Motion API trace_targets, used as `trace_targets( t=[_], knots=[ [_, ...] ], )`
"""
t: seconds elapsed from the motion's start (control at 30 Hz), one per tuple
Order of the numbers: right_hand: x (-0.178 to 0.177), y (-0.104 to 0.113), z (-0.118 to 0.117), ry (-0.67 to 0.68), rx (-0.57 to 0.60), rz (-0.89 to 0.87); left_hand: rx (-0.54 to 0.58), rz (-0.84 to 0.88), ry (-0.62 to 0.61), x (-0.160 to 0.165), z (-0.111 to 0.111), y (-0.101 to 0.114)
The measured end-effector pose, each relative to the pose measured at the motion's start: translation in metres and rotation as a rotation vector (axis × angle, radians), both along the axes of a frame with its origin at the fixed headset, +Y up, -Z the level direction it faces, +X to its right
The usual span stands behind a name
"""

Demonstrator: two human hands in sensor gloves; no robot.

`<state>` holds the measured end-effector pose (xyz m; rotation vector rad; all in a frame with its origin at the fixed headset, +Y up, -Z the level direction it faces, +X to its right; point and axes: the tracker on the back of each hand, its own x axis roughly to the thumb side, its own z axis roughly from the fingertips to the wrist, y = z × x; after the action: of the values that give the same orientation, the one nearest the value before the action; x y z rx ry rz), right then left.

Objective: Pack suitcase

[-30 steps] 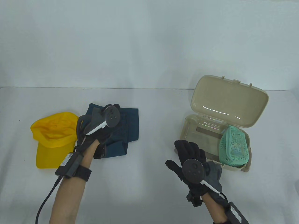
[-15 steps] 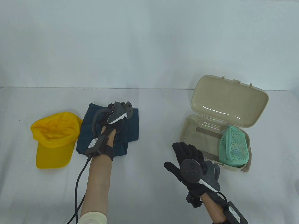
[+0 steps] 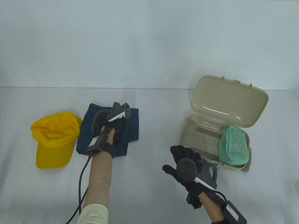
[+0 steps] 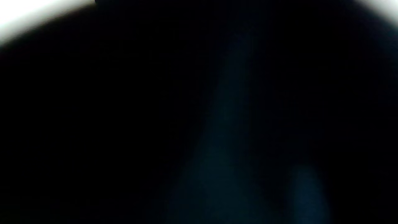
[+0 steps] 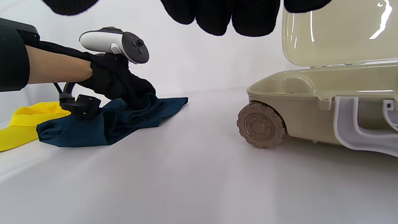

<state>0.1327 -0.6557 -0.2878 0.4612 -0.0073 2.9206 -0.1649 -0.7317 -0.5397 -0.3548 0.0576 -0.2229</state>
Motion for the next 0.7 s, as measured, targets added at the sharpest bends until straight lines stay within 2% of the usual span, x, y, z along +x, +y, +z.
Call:
trace_targets(
  t=[0.17,0.37,0.5,0.63,0.7],
  knots=[
    [-0.001,-0.001,0.000,0.005,-0.007,0.006,0.021,-0.071,-0.041,-0.003,0.005,0.005],
    [-0.002,-0.001,0.001,0.010,0.000,0.008,0.069,0.056,-0.034,-0.019,0.018,0.036],
    [-0.001,-0.002,0.000,0.003,0.001,0.006,0.141,0.171,-0.027,-0.033,0.027,0.074],
    [0.001,-0.001,-0.001,-0.006,-0.002,-0.009,0.259,0.140,-0.017,-0.049,0.031,0.124],
    [0.001,-0.002,-0.001,-0.008,-0.008,-0.015,0.408,0.093,0.042,-0.065,0.034,0.174]
  ],
)
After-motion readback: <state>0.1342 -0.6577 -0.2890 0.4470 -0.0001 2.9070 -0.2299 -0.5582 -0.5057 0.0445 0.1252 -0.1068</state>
